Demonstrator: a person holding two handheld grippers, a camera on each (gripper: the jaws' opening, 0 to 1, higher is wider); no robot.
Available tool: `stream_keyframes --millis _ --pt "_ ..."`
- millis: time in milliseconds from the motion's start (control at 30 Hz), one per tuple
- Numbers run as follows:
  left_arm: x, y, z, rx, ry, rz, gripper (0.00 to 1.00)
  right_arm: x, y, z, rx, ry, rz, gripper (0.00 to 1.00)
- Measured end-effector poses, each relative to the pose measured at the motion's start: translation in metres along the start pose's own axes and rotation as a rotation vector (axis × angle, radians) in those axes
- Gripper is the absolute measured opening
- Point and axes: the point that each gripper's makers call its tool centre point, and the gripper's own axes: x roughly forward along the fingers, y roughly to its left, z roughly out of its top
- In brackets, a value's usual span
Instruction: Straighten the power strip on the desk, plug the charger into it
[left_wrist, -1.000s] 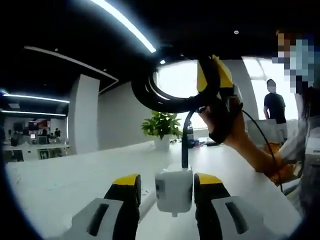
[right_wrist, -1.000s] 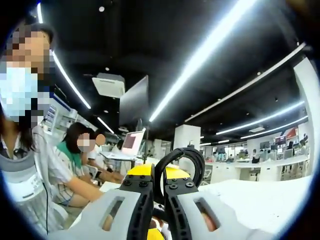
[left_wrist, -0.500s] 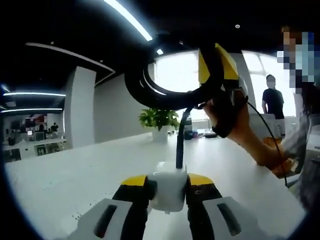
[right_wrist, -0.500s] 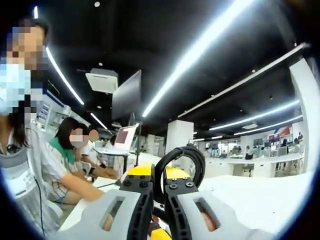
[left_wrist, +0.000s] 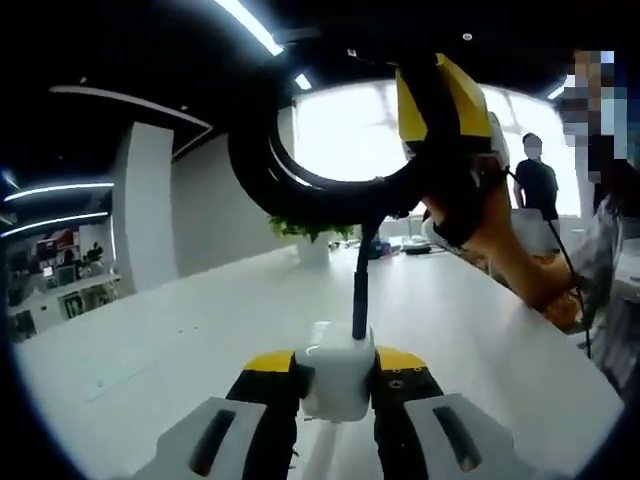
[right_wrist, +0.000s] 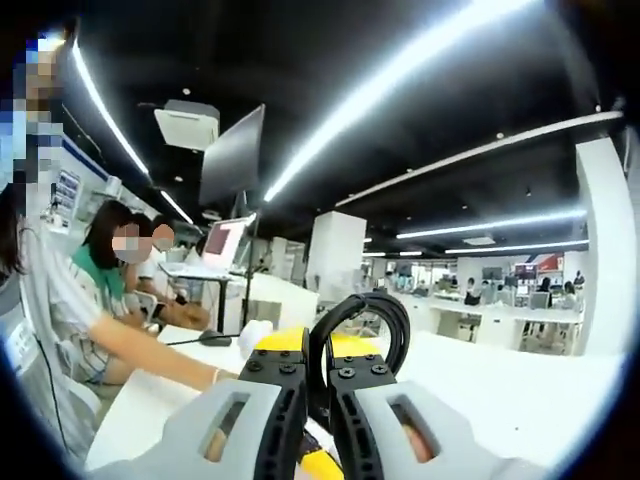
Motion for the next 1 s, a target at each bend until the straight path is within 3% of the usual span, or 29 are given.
stream_keyframes --millis 267,567,1000 --pt "0.005 0.016 -0.005 -0.026 0.015 -0.043 0.26 0.013 -0.013 -0.010 0.021 0.039 -0.049 0.03" --pt "0.013 0.024 -0.009 -0.028 0.010 -0.045 0.26 0.017 -0.025 -0.018 0.024 0.064 -0.096 0.03" --pt "0.019 0.027 -0.008 -0.005 0.000 -0.046 0.26 0.016 -0.021 -0.022 -0.012 0.093 -0.101 0.03"
